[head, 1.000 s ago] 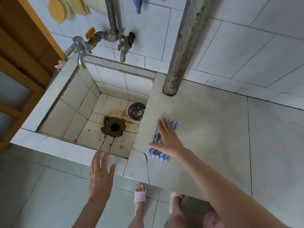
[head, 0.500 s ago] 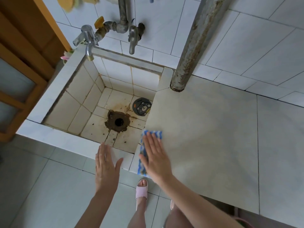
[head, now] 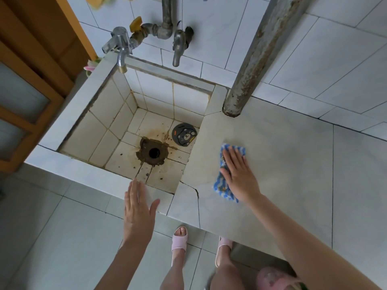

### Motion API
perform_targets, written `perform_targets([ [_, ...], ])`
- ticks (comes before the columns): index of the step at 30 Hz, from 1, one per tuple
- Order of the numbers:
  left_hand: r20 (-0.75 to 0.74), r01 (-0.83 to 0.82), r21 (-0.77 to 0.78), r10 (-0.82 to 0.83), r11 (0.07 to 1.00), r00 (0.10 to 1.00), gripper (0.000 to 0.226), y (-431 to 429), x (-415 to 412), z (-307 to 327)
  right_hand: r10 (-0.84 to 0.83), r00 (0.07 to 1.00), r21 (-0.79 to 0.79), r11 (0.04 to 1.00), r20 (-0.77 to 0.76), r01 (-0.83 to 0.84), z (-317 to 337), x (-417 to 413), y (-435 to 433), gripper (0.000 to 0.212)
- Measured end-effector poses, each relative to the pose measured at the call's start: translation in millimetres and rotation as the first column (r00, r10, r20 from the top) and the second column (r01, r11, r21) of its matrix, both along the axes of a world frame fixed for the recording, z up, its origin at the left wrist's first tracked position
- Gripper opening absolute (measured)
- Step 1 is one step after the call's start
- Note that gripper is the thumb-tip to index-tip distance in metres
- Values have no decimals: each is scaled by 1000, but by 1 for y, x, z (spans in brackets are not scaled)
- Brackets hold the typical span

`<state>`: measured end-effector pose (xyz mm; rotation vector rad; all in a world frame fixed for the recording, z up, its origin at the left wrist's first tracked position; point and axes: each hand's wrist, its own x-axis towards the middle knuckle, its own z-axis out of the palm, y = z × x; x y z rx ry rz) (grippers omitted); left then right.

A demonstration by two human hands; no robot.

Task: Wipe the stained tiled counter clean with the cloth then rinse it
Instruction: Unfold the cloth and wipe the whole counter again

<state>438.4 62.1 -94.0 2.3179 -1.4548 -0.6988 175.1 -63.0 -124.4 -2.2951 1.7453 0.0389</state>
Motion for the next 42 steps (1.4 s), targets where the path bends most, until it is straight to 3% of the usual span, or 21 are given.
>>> perform_targets([
  [3,25,13,-6,-13,1000,1000,75,1,1,-2,-45,997,63,997,59,41,-10,16,-3,72],
  [7,95,54,10,-55,998,994,74,1,3,-7,-243,965,1,970,102,244,-7,46,13,69],
  [11,110,59,15,-61,998,992,73,2,4,-10,-5,996,-87,996,88,13,-1,78,49,56],
  [15,170,86,14,-87,996,982,71,2,6,-13,222,970,-118,971,95,-210,-5,104,95,52],
  [21,152,62,1,-61,998,987,71,1,4,-10,362,931,-145,925,58,-351,-4,80,86,50],
  [26,95,34,-6,-34,999,995,73,0,3,-6,40,999,-137,990,-37,-45,-13,28,28,51],
  [29,98,39,-4,-38,999,994,74,1,5,-8,-128,992,-119,985,3,128,-7,31,21,52],
  [31,89,38,-7,-37,999,995,74,1,5,-10,-48,998,-118,992,36,52,-5,51,37,52],
  [34,120,57,-26,-54,998,991,70,2,5,-12,259,963,-119,961,72,-250,-1,82,74,51],
  [42,72,5,-28,-3,1000,997,69,0,-2,-6,692,721,-150,709,-43,-689,1,66,99,56],
])
